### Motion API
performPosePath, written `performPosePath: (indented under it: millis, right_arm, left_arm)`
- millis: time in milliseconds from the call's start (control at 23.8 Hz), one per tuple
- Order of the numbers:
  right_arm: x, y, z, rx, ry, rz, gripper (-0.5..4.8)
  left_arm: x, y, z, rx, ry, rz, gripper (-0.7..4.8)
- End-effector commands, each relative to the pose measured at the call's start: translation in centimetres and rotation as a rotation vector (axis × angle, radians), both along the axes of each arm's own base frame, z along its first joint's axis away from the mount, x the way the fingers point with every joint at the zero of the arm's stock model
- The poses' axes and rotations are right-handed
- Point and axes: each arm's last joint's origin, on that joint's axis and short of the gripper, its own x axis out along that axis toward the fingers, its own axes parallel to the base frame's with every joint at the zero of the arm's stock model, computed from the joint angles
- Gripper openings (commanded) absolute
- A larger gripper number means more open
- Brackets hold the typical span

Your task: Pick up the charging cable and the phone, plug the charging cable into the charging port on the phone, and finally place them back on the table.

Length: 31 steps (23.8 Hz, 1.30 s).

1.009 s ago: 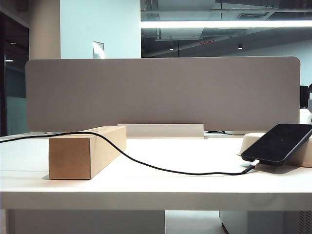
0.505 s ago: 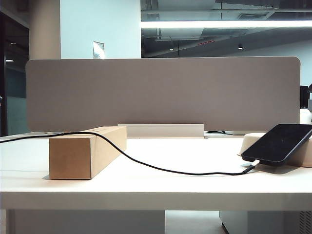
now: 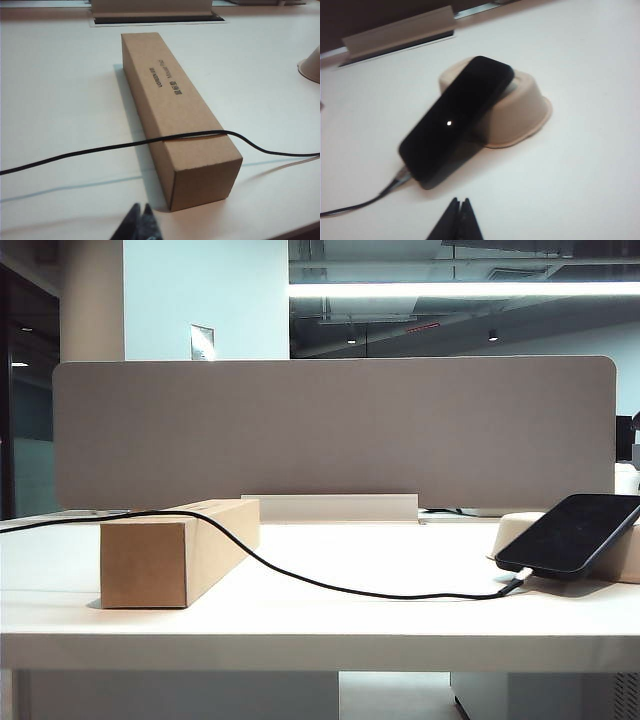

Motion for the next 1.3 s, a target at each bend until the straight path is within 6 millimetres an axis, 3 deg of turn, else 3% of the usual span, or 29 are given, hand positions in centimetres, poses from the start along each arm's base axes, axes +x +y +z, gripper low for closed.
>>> performPosePath:
  millis: [42, 1051, 1304]
  right_arm:
    - [0.4, -0.1, -0.3, -0.076, -0.069, -0.021, -0.02]
    - [0.4, -0.1, -0.3, -0.109, -0.077, -0.01, -0.01]
    - [0.4, -0.1, -0.3, -0.109, -0.079, -0.01, -0.01]
  left_arm:
    - [0.0, 0.0, 0.1, -0.001, -0.013, 0.001, -0.06]
    - [-0.1, 0.0, 0.2, 0.002, -0.018, 0.0, -0.06]
    - [-0.4, 1.8, 1.2, 0.019, -0.135, 0.15, -0.06]
